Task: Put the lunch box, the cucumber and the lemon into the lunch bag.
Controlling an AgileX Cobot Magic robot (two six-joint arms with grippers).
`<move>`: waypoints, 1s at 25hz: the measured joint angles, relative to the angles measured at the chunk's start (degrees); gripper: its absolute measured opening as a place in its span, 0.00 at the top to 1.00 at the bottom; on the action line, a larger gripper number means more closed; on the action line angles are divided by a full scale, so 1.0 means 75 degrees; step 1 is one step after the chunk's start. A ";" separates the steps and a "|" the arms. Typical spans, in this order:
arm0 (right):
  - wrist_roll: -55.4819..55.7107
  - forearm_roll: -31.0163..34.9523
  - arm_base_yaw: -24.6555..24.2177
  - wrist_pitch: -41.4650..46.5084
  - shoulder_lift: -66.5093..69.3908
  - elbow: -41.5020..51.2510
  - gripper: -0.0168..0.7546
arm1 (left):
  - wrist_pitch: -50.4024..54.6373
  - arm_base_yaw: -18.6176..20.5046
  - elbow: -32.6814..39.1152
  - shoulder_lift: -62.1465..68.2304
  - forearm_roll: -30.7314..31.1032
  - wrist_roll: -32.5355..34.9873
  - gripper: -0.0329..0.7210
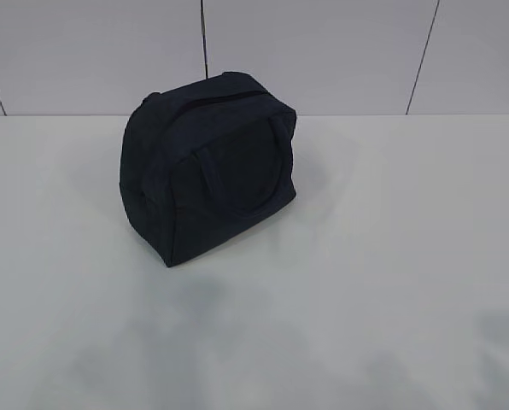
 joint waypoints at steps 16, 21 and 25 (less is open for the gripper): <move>0.0018 0.0000 0.0000 0.0000 0.0000 0.0000 0.21 | 0.0000 0.0000 0.0000 0.0000 -0.0013 0.0000 0.46; 0.0018 0.0000 0.0000 0.0000 0.0000 0.0000 0.21 | 0.0000 0.0000 0.0000 0.0000 -0.0013 0.0000 0.46; 0.0018 0.0000 0.0000 0.0000 0.0000 0.0000 0.21 | 0.0000 0.0000 0.0000 0.0000 -0.0013 0.0000 0.46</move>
